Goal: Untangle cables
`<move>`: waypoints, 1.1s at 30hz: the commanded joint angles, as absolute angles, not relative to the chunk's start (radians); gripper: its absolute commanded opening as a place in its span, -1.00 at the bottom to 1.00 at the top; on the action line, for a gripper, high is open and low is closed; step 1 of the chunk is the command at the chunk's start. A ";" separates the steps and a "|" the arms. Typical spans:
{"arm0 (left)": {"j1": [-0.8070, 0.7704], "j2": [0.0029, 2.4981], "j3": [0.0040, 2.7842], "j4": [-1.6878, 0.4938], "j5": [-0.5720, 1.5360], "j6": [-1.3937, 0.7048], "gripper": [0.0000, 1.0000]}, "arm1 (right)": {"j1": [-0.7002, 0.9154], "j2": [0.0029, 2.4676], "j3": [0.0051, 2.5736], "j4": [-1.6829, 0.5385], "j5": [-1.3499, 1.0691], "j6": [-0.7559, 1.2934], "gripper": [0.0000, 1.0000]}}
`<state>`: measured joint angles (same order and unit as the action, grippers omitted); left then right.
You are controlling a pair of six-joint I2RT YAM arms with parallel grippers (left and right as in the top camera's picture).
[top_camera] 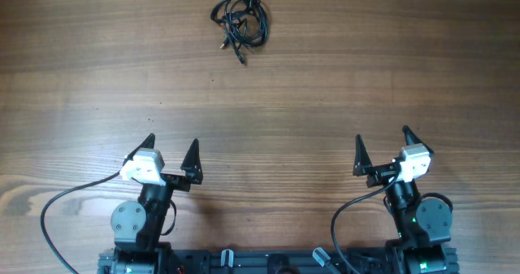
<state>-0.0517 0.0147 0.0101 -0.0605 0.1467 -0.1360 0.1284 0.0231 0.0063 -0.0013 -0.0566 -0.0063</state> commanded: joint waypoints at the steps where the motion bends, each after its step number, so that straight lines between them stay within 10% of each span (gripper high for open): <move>1: -0.055 0.008 0.006 -0.065 0.148 -0.138 1.00 | 0.132 0.023 0.005 0.001 -0.068 -0.023 0.99; 33: -0.054 0.008 0.066 0.057 0.265 -0.154 1.00 | 0.132 0.023 0.005 0.001 -0.068 -0.023 0.99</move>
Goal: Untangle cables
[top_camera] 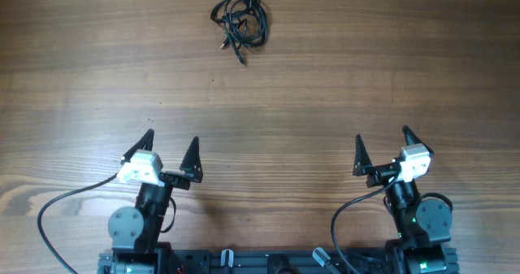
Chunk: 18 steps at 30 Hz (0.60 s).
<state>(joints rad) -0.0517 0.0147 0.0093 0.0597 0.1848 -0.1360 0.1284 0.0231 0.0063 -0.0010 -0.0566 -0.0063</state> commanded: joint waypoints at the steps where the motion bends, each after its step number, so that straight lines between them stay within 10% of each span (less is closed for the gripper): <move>1: -0.054 0.009 0.127 0.001 0.265 -0.179 1.00 | 0.132 0.023 0.006 0.002 -0.068 -0.023 0.99; 7: -0.054 0.146 0.507 -0.402 0.265 -0.270 1.00 | 0.132 0.023 0.005 0.001 -0.068 -0.023 1.00; 18: -0.064 1.213 1.636 -1.128 0.333 -0.191 1.00 | 0.132 0.023 0.005 0.002 -0.068 -0.023 0.99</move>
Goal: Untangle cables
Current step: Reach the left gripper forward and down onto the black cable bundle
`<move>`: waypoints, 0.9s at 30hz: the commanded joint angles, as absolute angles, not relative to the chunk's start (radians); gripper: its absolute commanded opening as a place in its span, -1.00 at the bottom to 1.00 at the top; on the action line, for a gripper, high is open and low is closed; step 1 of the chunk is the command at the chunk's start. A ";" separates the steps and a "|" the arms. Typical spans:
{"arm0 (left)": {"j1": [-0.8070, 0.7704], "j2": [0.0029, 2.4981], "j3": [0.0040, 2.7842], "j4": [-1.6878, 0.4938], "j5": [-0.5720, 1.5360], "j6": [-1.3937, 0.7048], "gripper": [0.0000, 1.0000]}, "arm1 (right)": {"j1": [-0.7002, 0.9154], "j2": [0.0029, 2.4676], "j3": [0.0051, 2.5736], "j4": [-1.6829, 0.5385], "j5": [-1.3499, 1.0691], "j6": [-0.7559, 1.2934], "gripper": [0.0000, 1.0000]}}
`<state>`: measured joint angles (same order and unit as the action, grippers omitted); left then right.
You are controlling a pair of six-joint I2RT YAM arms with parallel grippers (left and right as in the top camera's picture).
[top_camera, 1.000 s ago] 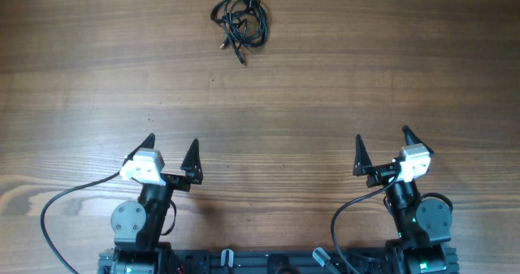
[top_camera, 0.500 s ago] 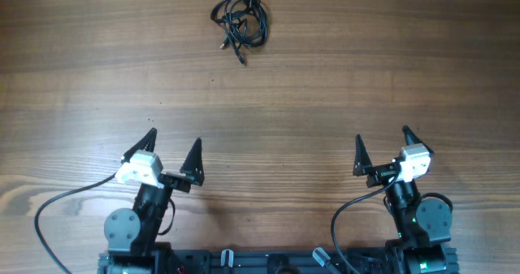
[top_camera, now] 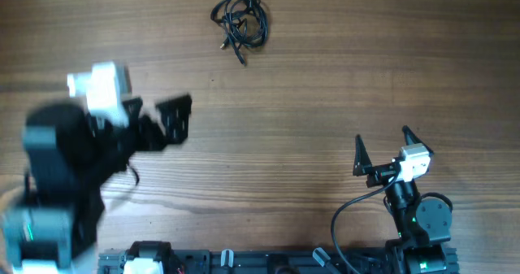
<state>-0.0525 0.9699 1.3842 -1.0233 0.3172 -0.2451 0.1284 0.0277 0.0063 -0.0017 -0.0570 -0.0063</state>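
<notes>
A small tangle of black cables [top_camera: 241, 23] lies on the wooden table [top_camera: 325, 71] at the far middle, with one plug end trailing toward the near side. My left arm is raised and blurred at the left side. Its left gripper [top_camera: 173, 119] points right, well short of the tangle and to its near left, and the blur hides how its jaws stand. My right gripper [top_camera: 382, 137] stands open and empty near the front right, far from the cables.
The arm bases and a black rail run along the front edge [top_camera: 268, 262]. A black supply cable [top_camera: 345, 213] loops beside the right arm's base.
My left arm has left its rest pose at the front left. It now stands higher and farther out over the table's left side, blurred. The right arm and the cables have not moved.
Both grippers first stood open at rest near the front edge, with the tangle untouched at the far middle. The left arm then shifted slightly. Now it has moved up and out over the left of the table.
</notes>
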 commanded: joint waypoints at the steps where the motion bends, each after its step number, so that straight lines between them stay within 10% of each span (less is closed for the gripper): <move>1: -0.071 1.312 1.753 -1.193 0.332 -0.169 1.00 | 0.132 0.023 0.005 0.001 -0.068 -0.023 1.00; 11: -0.141 1.895 2.049 -1.109 0.295 -0.165 1.00 | 0.132 0.023 0.005 0.002 -0.068 -0.023 1.00; 12: -0.141 1.934 2.049 -1.066 0.307 -0.165 0.53 | 0.132 0.023 0.005 0.001 -0.068 -0.023 1.00; 13: -0.144 1.965 2.049 -1.034 0.314 -0.165 -0.51 | 0.132 0.023 0.005 0.002 -0.068 -0.023 0.99; 14: -0.150 1.988 2.048 -1.011 0.314 -0.165 -0.92 | 0.132 0.023 0.006 0.001 -0.068 -0.023 1.00; 18: -0.211 2.083 2.048 -0.930 0.230 -0.165 -0.92 | 0.132 0.023 0.005 0.002 -0.068 -0.023 1.00; 24: -0.329 2.237 2.048 -0.760 0.015 -0.165 -0.21 | 0.132 0.023 0.005 0.002 -0.068 -0.024 0.99; 27: -0.359 2.302 2.048 -0.693 -0.101 -0.165 -0.16 | 0.132 0.023 0.005 0.002 -0.068 -0.023 0.99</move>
